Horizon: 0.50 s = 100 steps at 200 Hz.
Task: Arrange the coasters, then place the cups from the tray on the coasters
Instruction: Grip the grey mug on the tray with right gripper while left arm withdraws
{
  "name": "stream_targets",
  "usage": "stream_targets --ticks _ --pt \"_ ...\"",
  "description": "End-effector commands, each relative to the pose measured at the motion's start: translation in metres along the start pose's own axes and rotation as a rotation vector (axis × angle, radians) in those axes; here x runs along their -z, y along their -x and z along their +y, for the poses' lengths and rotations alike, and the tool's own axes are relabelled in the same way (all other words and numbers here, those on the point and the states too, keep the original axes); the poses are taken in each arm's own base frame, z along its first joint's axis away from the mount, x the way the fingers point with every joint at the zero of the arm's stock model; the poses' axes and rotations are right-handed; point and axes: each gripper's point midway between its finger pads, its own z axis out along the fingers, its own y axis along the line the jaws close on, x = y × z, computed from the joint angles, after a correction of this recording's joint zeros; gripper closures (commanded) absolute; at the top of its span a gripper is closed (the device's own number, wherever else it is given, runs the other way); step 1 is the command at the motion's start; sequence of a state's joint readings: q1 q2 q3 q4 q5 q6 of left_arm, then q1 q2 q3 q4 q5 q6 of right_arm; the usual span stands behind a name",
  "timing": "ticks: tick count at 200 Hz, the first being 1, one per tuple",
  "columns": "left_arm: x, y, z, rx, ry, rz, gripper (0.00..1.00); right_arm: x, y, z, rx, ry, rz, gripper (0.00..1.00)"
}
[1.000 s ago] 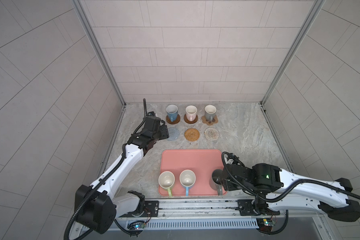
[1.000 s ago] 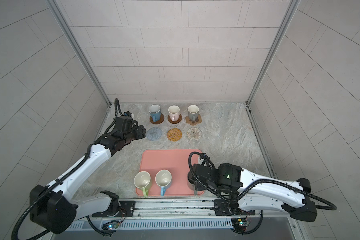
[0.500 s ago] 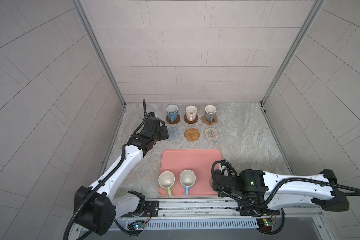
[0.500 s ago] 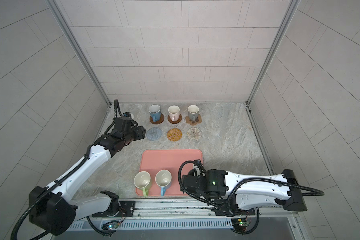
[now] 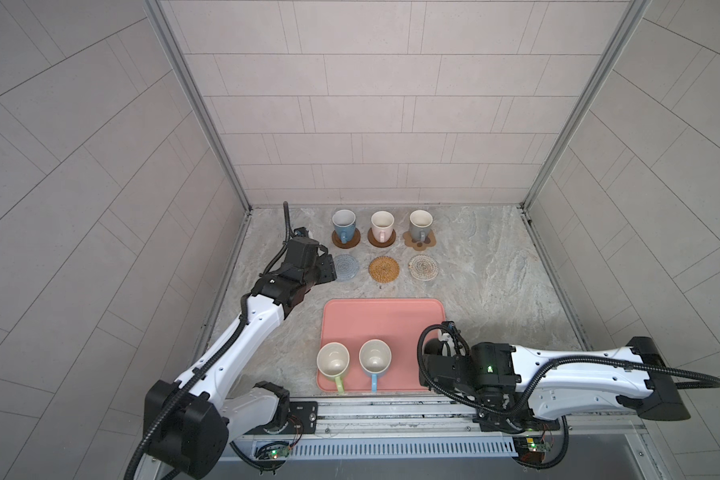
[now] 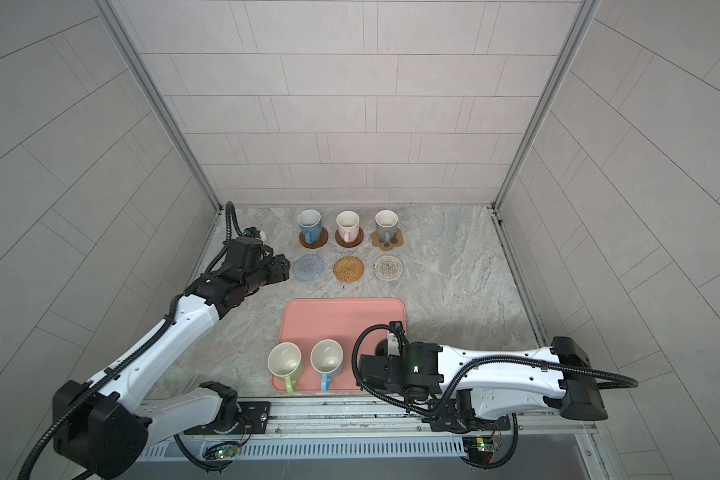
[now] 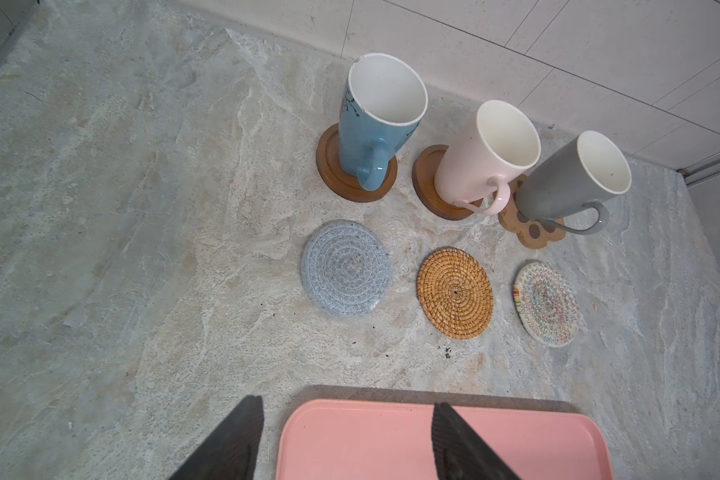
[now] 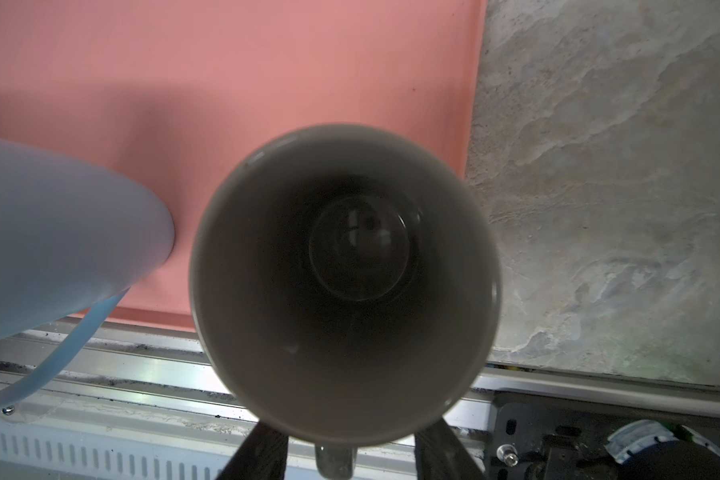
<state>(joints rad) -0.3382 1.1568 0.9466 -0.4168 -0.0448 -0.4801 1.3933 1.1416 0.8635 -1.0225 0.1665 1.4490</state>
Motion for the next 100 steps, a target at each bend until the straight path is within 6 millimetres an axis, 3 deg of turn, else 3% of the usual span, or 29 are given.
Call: stream_targets --ticks 1,100 --pt "0.004 -0.003 0.005 0.019 0.006 -0.003 0.29 -0.003 0.009 -0.005 -0.026 -0.032 -0.056 0.52" --pt "0.009 -0.014 0.017 0.028 0.041 0.002 0.28 -0.014 0.036 -0.009 0.019 -0.091 -0.12 0.7"
